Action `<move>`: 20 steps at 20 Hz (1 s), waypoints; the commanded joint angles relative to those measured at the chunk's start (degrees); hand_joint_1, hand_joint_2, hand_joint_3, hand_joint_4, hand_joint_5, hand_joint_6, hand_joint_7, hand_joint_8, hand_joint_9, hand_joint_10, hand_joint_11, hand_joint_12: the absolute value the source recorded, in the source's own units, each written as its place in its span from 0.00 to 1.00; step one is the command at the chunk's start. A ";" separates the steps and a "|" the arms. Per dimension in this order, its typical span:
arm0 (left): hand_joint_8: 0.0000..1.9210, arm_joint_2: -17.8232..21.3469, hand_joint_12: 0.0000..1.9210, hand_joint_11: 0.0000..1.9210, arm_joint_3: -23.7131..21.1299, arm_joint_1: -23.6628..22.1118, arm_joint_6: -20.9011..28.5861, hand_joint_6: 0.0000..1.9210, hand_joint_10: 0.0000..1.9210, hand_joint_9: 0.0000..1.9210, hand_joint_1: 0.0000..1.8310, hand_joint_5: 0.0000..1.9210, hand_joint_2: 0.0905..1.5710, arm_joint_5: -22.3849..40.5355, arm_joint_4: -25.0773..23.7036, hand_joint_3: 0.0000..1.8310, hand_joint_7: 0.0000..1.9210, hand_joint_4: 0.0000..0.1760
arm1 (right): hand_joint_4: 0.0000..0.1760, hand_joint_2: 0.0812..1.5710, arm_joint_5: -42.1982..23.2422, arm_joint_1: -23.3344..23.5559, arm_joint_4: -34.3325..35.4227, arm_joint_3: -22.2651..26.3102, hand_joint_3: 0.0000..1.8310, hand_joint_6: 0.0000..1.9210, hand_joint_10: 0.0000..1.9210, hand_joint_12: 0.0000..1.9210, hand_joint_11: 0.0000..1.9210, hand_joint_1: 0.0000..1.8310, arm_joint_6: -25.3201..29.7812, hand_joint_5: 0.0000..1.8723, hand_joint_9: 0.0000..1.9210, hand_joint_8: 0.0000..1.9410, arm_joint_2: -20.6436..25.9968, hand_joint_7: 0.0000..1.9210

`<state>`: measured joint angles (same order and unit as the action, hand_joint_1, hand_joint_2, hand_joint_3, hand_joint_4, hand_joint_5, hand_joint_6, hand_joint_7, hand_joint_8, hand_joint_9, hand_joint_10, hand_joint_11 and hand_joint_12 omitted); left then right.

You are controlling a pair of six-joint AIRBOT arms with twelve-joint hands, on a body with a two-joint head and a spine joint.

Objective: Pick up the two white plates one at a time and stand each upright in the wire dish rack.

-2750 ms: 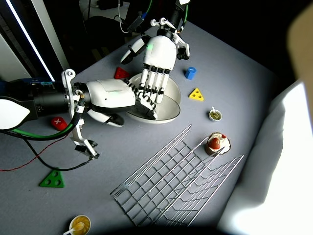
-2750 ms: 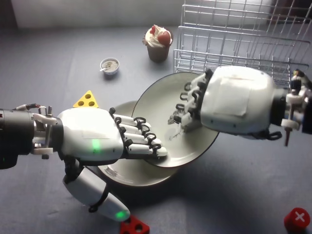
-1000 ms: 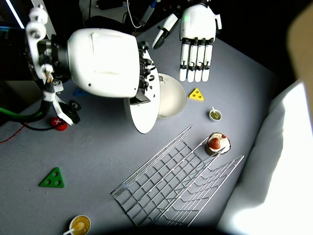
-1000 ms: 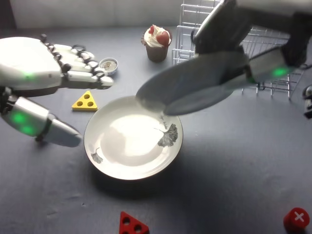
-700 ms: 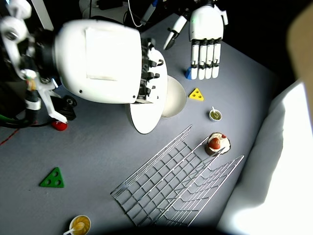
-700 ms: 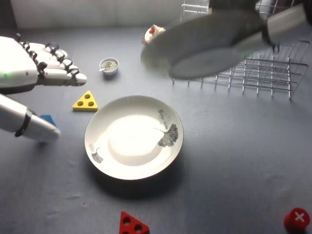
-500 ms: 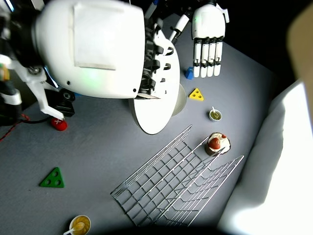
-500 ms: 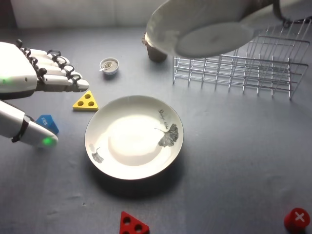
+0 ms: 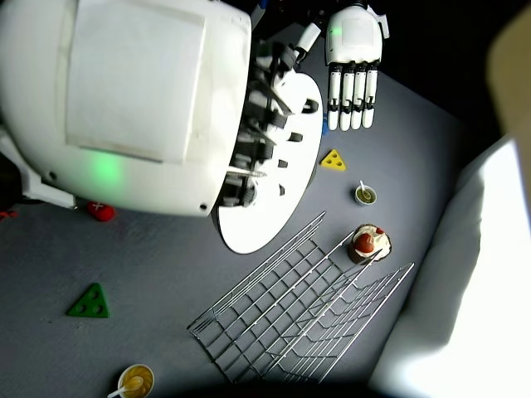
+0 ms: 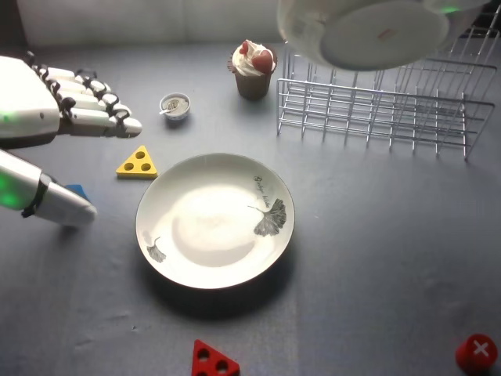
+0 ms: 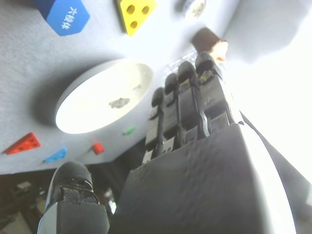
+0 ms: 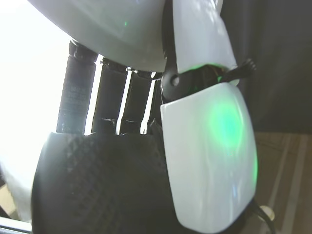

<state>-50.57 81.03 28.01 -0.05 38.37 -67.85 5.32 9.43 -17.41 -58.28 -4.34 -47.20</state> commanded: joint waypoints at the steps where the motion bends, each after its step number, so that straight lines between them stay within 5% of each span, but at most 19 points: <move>1: 0.01 0.93 0.01 0.09 0.35 -0.52 0.05 0.01 0.01 0.10 0.00 0.08 0.62 2.69 3.06 0.00 0.10 0.00 | 0.00 0.64 -7.69 1.29 0.74 -0.57 0.00 0.48 0.30 0.70 0.52 0.82 0.88 0.52 0.63 0.26 0.07 0.59; 20: 0.00 2.40 0.00 0.08 1.21 -3.05 0.05 0.00 0.00 0.09 0.00 0.07 0.62 2.69 -1.99 0.00 0.09 0.00 | 0.00 0.65 -7.68 1.11 5.29 -9.87 0.00 0.48 0.33 0.70 0.52 0.82 -1.76 0.51 0.61 0.23 -2.65 0.60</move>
<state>-48.45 81.91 25.36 0.01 38.87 -72.84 5.34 9.43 -13.06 -68.01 -6.94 -50.09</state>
